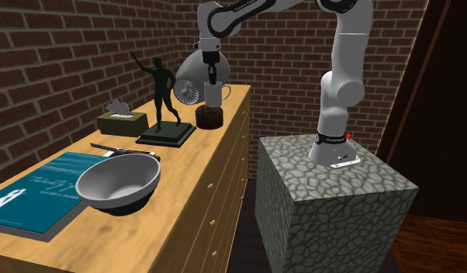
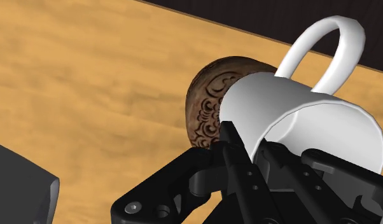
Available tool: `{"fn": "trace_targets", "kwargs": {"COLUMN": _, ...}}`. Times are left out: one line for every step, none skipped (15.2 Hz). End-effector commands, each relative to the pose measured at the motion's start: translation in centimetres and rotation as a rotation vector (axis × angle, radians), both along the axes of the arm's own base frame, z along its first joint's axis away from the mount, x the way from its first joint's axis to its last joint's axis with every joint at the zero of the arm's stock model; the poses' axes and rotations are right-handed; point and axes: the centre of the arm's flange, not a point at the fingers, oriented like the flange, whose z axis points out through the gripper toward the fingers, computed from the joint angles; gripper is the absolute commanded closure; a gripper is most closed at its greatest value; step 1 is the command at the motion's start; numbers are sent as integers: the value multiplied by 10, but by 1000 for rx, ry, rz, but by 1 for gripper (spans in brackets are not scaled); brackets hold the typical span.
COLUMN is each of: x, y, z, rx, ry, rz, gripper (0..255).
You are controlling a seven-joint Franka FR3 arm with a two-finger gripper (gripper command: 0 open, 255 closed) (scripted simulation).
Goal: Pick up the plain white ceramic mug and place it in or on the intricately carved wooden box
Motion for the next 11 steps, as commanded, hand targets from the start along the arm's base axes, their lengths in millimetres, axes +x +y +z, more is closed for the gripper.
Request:
{"fn": "trace_targets", "kwargs": {"x": 0, "y": 0, "z": -1, "rx": 0, "ry": 0, "rz": 0, "gripper": 255}}
{"fn": "trace_targets", "kwargs": {"x": 0, "y": 0, "z": -1, "rx": 0, "ry": 0, "rz": 0, "gripper": 255}}
{"fn": "trace_targets", "kwargs": {"x": 0, "y": 0, "z": -1, "rx": 0, "ry": 0, "rz": 0, "gripper": 255}}
{"fn": "trace_targets", "kwargs": {"x": 0, "y": 0, "z": -1, "rx": 0, "ry": 0, "rz": 0, "gripper": 255}}
{"fn": "trace_targets", "kwargs": {"x": 0, "y": 0, "z": -1, "rx": 0, "ry": 0, "rz": 0, "gripper": 255}}
{"fn": "trace_targets", "kwargs": {"x": 0, "y": 0, "z": -1, "rx": 0, "ry": 0, "rz": 0, "gripper": 0}}
{"fn": "trace_targets", "kwargs": {"x": 0, "y": 0, "z": -1, "rx": 0, "ry": 0, "rz": 0, "gripper": 0}}
{"fn": "trace_targets", "kwargs": {"x": 0, "y": 0, "z": -1, "rx": 0, "ry": 0, "rz": 0, "gripper": 0}}
{"fn": "trace_targets", "kwargs": {"x": 0, "y": 0, "z": -1, "rx": 0, "ry": 0, "rz": 0, "gripper": 0}}
{"fn": "trace_targets", "kwargs": {"x": 0, "y": 0, "z": -1, "rx": 0, "ry": 0, "rz": 0, "gripper": 0}}
{"fn": "trace_targets", "kwargs": {"x": 0, "y": 0, "z": -1, "rx": 0, "ry": 0, "rz": 0, "gripper": 0}}
